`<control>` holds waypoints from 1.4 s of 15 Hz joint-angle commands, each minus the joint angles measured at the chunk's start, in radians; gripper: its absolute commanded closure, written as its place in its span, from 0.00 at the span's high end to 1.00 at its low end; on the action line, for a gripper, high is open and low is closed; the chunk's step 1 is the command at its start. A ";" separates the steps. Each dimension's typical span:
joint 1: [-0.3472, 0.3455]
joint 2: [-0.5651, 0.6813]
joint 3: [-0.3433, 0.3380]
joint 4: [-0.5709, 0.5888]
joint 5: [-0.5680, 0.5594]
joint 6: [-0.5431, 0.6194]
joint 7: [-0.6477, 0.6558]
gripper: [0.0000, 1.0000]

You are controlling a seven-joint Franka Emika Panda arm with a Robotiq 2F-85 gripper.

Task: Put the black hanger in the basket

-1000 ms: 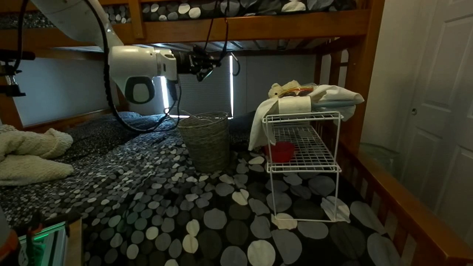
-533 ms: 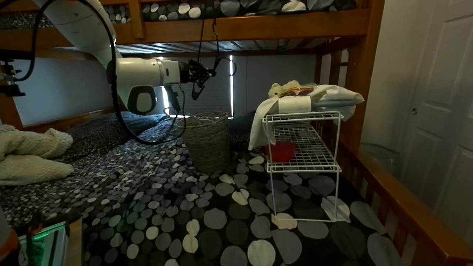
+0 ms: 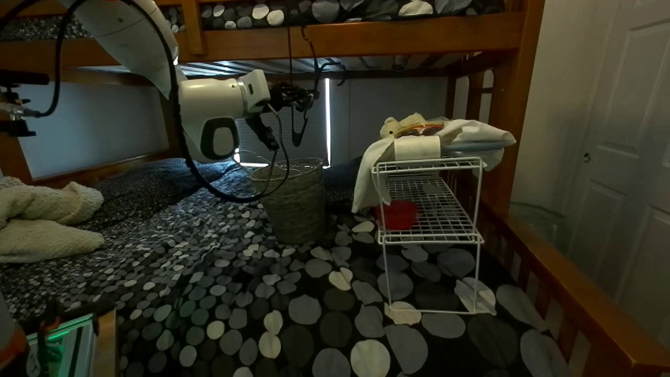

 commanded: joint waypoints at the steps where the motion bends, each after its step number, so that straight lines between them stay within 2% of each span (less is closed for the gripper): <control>1: -0.060 0.006 0.065 0.001 -0.002 0.005 -0.012 0.02; 5: -0.099 0.047 0.101 -0.004 -0.123 0.032 -0.017 0.02; 10: -0.112 0.087 0.142 0.012 -0.212 0.026 0.001 0.02; 15: -0.108 0.143 0.147 0.083 -0.221 0.026 -0.035 0.02; 18: -0.101 0.184 0.134 0.123 -0.213 0.026 -0.102 0.02; 20: -0.095 0.208 0.131 0.135 -0.205 0.027 -0.136 0.34; 21: -0.093 0.221 0.129 0.141 -0.204 0.027 -0.150 0.41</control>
